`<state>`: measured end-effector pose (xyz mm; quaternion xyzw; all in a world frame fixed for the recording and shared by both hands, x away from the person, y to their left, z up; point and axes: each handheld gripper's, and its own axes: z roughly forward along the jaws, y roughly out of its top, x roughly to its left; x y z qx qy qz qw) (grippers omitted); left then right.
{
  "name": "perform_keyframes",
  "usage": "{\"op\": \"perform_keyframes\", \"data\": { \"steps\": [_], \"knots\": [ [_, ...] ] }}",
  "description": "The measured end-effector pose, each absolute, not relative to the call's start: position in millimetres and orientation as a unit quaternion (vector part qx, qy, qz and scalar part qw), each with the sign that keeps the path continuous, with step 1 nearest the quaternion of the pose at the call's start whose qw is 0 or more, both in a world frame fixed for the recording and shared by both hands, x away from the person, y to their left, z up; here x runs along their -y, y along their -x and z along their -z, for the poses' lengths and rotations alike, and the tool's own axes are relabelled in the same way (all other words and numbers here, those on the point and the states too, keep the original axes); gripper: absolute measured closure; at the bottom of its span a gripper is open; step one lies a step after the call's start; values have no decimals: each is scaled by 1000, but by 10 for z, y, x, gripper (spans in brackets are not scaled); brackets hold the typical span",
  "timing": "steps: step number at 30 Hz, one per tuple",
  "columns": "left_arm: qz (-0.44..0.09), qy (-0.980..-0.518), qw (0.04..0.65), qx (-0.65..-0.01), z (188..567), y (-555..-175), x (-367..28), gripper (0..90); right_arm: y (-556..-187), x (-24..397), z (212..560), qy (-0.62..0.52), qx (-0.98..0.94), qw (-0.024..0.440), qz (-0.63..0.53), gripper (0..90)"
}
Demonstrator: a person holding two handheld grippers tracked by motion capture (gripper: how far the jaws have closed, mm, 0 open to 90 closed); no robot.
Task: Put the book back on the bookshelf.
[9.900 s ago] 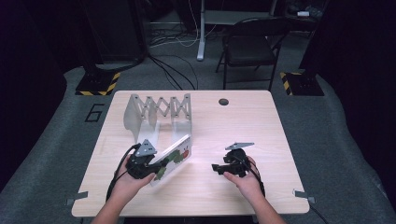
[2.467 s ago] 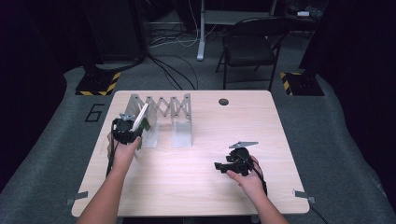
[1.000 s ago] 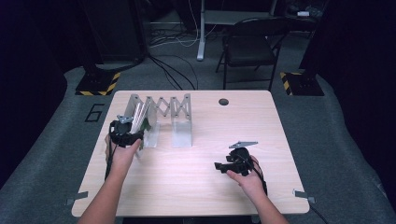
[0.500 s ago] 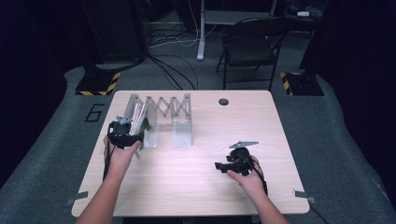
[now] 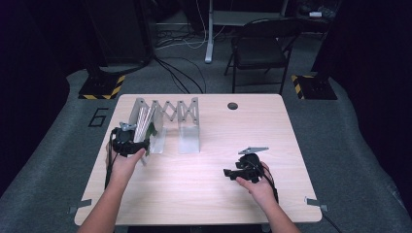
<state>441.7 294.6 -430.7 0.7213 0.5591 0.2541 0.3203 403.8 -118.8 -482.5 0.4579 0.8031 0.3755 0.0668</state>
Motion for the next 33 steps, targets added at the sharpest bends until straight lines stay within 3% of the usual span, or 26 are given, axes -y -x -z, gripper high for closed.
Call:
{"op": "perform_keyframes", "data": {
  "steps": [33],
  "knots": [
    [-226, -730, 341, -547, 4096, -4101, -3039, 380, -4031, 1181, 4829, -463, -802, 62, -373, 347]
  ]
}}
